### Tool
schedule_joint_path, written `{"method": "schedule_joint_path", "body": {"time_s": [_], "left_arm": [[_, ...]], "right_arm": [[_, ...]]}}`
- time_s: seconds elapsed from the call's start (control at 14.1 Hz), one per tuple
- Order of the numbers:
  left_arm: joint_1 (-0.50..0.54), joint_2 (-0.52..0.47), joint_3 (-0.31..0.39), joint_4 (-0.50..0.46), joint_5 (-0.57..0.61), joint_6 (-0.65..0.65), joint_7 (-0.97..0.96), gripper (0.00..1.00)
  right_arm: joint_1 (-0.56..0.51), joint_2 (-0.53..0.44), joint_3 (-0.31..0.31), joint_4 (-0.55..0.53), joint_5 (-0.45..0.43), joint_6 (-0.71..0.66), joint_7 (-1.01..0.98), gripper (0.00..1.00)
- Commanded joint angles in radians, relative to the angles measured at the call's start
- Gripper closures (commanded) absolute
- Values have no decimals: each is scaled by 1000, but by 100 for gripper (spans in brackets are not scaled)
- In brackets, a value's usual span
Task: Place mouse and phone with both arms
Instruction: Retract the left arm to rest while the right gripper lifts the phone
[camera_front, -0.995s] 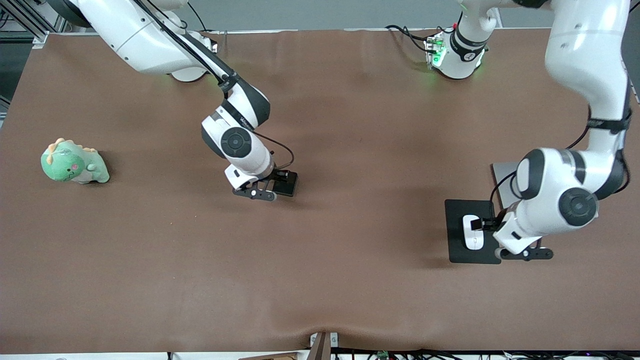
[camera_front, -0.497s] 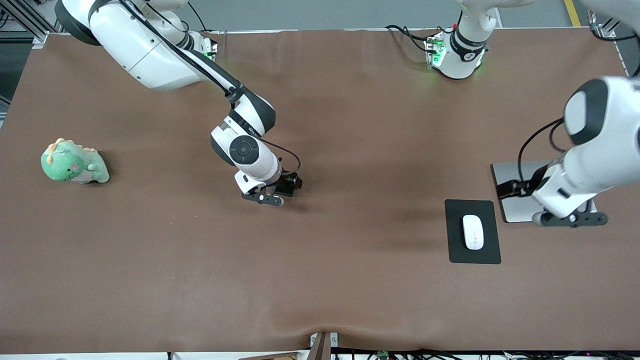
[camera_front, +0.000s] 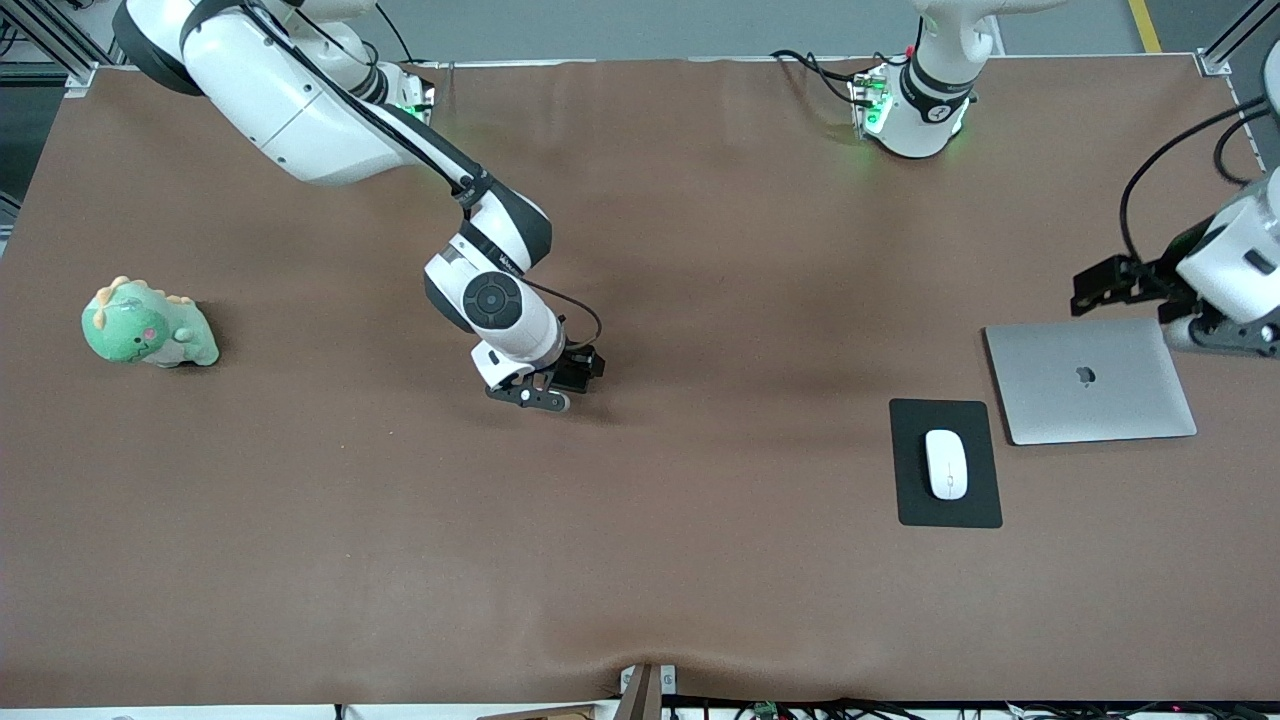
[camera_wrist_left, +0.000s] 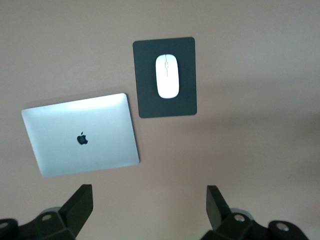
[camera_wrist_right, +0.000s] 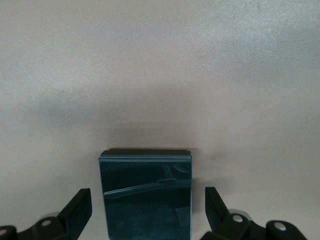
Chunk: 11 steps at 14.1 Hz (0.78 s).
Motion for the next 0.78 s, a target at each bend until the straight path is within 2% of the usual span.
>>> {"method": "schedule_joint_path", "body": {"time_s": [0.0, 0.14, 0.28, 0.36, 0.43, 0.5, 0.57, 0.71], "left_arm": [[-4, -133, 30, -102, -21, -20, 32, 0], [-18, -229, 44, -206, -21, 35, 30, 0], [-35, -231, 44, -207, -8, 34, 32, 0], [-42, -227, 44, -199, -7, 25, 36, 0], [-44, -213, 44, -182, -7, 17, 44, 0], [-43, -199, 44, -161, -7, 17, 52, 0], [-41, -190, 43, -140, -7, 5, 52, 0], [-33, -147, 43, -75, -17, -39, 47, 0]], "right_arm": [[-3, 23, 12, 5, -57, 3, 49, 0], [-3, 38, 12, 5, -95, 3, 82, 0], [-3, 44, 12, 8, -131, 3, 102, 0], [-6, 44, 15, 12, -135, 0, 102, 12], [-8, 43, 21, 15, -135, -1, 99, 36], [-11, 41, 29, 29, -123, -12, 115, 85], [-14, 37, 43, 51, -123, -35, 161, 100], [-41, 29, 87, 124, -125, -218, 166, 100]]}}
